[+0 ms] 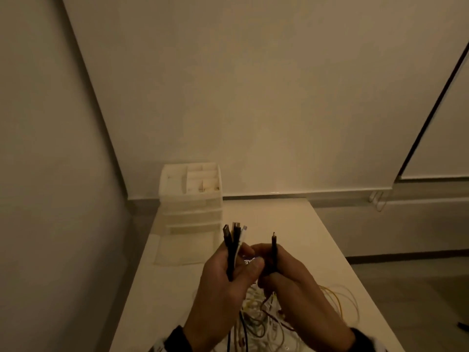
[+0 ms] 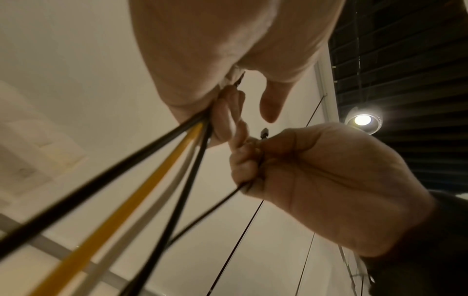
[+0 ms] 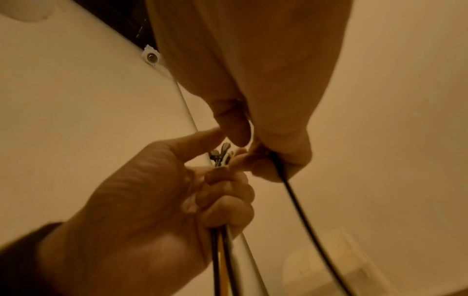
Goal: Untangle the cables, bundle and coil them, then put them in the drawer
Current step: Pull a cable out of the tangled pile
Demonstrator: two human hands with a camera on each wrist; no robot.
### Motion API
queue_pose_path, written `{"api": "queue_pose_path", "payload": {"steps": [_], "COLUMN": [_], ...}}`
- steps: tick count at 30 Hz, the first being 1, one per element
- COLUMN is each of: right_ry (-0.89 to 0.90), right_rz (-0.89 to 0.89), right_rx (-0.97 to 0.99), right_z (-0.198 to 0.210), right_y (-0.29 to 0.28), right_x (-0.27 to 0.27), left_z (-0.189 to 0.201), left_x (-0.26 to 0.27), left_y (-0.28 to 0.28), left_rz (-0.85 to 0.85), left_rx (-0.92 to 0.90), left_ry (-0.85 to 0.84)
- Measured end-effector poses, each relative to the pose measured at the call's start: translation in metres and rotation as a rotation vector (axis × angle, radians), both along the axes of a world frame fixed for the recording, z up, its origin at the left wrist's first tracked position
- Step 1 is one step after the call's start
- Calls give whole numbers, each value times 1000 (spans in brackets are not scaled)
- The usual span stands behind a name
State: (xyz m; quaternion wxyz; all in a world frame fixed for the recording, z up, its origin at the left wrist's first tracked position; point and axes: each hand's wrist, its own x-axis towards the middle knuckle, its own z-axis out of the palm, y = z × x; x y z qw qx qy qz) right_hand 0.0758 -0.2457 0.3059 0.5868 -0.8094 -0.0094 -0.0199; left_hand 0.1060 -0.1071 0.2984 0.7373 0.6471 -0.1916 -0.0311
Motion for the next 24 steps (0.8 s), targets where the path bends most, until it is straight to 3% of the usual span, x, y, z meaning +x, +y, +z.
{"api": "queue_pose_path", "payload": {"steps": [5, 15, 24], "right_ry": [-105, -71, -145], "right_rz": [-67, -200, -129], "right_rx": [-79, 92, -38], "right_z": [-7, -5, -21], "right_y": [0, -2, -14], "right_x": [-3, -12, -4], "left_z": [-5, -12, -14], "left_x": [-2, -1, -10], "left_y": [-5, -30, -58], "left_rz": [46, 117, 196], "left_rx": [-19, 88, 66], "left_ry": [1, 22, 127]}}
